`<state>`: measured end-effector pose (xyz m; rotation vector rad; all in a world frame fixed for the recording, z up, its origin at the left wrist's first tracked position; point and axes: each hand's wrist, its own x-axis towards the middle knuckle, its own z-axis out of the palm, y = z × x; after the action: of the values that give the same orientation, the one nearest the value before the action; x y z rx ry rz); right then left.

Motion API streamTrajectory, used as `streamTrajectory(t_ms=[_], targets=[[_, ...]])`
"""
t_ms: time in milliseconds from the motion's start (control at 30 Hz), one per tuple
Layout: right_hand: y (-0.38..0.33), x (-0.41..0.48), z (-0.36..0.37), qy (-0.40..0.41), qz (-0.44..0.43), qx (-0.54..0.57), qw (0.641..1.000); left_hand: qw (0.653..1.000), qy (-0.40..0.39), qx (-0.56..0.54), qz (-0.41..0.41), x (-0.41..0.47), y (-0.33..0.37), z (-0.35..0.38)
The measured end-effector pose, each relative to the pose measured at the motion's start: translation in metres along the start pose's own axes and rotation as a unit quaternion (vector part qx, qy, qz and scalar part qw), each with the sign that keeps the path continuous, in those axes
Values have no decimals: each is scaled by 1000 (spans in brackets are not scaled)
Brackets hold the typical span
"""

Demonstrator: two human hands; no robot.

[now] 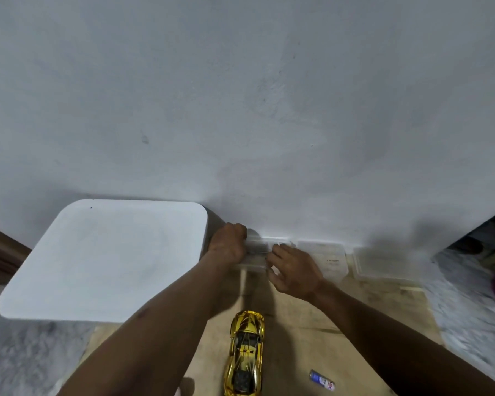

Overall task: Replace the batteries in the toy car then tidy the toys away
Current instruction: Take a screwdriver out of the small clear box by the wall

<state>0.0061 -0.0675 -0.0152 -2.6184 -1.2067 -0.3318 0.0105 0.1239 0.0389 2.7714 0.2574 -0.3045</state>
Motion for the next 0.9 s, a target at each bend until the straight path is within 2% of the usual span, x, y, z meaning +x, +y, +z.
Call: streamTrajectory(t_ms=[67,200,367,533,700,800,900], targets=[[-5,3,3,-35,18,17,999,999,12,-30,-13,2,0,-2],[-10,30,10,-134,135,46,981,998,21,-63,-15,7,0,-4],[-19,57,18,-215,178,44,959,997,19,-76,-5,9,-1,-4],[-24,70,30,-196,231,71,950,998,22,-65,-11,13,-3,-4],[-25,73,39,-138,294,121,938,998,25,-57,-19,18,-3,-3],[-22,74,40,-154,286,108,940,998,21,-51,-18,20,-4,-2],[-21,75,32,-188,238,85,949,999,16,-46,-15,22,-7,-2]])
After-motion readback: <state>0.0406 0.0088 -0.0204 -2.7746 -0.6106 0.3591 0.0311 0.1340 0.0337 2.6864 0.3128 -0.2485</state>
